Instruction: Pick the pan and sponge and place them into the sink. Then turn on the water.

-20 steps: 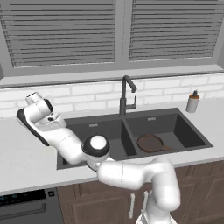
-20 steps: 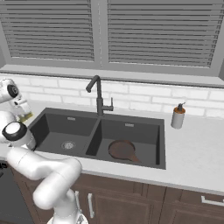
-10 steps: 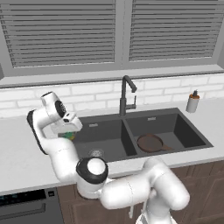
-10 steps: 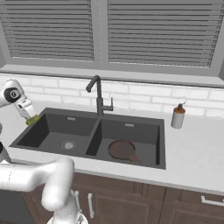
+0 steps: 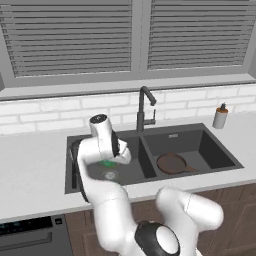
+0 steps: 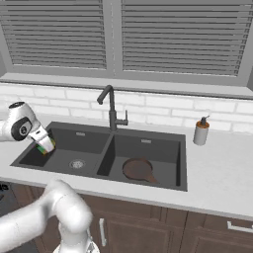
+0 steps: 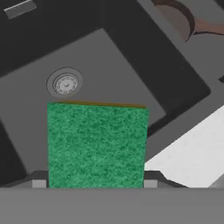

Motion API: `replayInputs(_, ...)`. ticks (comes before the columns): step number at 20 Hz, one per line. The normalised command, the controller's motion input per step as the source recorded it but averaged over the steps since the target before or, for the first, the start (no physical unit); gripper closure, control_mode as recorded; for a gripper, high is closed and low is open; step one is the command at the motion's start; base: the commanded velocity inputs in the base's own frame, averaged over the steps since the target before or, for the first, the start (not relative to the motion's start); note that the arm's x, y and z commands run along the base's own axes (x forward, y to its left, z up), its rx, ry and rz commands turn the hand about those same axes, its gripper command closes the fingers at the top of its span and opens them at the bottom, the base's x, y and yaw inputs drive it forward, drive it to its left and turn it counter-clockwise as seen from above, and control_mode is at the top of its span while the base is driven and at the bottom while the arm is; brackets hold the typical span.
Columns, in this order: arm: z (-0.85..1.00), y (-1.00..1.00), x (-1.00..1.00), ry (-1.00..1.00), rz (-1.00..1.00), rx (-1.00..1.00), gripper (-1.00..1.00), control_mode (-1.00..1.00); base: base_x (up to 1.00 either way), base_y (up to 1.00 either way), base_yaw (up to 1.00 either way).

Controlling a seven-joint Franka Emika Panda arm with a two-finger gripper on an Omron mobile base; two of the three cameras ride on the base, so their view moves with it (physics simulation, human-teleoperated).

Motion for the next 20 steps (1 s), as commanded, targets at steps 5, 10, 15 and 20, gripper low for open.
replayInputs(5,0.94,-0.96,-0.49,-0.1,0.02,0.16,1.0,-1.0,0.0,0.0,0.0)
replayInputs(10,1.0,-0.87,-0.33,-0.01,0.01,0.18,1.0,-1.0,0.0,0.0,0.0)
replayInputs(15,0.74,-0.86,-0.21,0.05,0.0,0.22,1.0,-1.0,0.0,0.0,0.0)
replayInputs(20,0.18,-0.96,-0.06,0.11,0.01,0.23,1.0,-1.0,0.0,0.0,0.0)
